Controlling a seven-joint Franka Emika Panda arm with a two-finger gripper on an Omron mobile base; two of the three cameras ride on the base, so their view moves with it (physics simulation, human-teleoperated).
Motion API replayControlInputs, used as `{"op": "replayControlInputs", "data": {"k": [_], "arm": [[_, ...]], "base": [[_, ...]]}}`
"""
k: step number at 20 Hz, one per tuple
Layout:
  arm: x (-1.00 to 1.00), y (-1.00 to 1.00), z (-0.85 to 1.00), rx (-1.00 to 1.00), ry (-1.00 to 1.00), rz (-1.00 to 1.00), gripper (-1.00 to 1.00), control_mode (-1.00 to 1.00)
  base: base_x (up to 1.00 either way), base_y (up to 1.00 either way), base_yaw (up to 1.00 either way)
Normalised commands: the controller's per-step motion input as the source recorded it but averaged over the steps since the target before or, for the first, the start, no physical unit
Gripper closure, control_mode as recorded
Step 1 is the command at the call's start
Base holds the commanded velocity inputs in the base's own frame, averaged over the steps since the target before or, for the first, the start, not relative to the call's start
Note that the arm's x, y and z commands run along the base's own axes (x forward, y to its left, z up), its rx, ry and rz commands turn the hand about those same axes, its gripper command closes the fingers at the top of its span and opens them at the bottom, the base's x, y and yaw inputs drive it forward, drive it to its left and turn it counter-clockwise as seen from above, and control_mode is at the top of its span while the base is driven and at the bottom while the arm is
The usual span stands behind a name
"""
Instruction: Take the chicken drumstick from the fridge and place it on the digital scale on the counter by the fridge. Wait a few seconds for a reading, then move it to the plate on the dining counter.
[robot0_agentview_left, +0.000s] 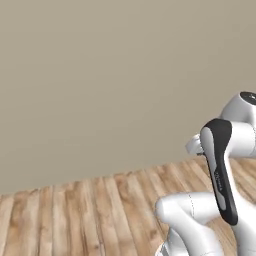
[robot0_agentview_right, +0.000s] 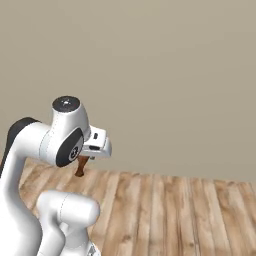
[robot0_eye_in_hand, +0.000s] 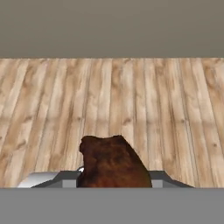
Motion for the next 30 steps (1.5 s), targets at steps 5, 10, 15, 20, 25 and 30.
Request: {"op": "replayControlInputs", "data": {"k": [5,10,15,20,25,30], "arm": [[0.0,0.0,0.0,0.0,0.0,0.0,1.0,1.0],[0.0,0.0,0.0,0.0,0.0,0.0,1.0,1.0],[0.0,0.0,0.0,0.0,0.0,0.0,1.0,1.0],[0.0,0.0,0.0,0.0,0.0,0.0,1.0,1.0],[0.0,0.0,0.0,0.0,0.0,0.0,1.0,1.0],[0.0,0.0,0.0,0.0,0.0,0.0,1.0,1.0]], "base": [[0.84,-0.02,-0.62],[0.87,-0.01,-0.62],[0.91,-0.01,-0.61],[0.95,0.0,-0.59],[1.0,0.0,-0.57],[0.96,0.0,-0.59]]}}
